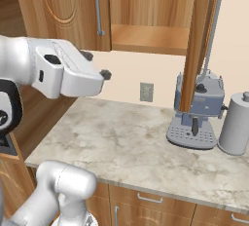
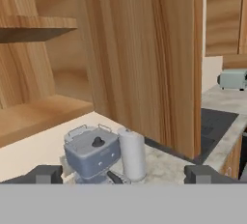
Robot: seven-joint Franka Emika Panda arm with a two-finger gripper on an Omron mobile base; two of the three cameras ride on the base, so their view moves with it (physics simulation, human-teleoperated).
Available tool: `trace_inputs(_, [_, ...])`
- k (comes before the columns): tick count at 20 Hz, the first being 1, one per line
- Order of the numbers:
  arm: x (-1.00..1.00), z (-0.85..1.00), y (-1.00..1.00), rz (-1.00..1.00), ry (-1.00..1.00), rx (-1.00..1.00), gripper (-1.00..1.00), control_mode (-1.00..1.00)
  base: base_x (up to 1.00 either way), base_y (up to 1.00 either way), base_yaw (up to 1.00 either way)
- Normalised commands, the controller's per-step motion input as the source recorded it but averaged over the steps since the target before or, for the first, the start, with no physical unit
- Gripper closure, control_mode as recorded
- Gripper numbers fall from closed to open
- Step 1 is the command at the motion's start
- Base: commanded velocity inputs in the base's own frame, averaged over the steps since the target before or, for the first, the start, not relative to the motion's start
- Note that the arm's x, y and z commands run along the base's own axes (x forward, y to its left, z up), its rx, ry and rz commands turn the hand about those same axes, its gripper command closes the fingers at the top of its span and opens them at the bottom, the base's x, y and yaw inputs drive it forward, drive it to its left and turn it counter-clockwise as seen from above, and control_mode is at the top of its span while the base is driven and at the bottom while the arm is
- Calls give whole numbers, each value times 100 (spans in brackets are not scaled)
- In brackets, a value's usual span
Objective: Close all open cabinet doors.
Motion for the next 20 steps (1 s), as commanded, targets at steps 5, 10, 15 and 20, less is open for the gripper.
trace_inputs(5, [-78, 22, -13, -13, -6, 6, -100, -100, 0, 0, 0])
trace_inputs(10, [-46, 13, 0, 0, 0, 2, -100, -100, 0, 0, 0])
trace_inputs(15, [-12, 0, -24, 7, -1, 3, -100, -100, 0, 0, 0])
trace_inputs(20, [-8, 0, -46, 19, -9, 5, -100, -100, 0, 0, 0])
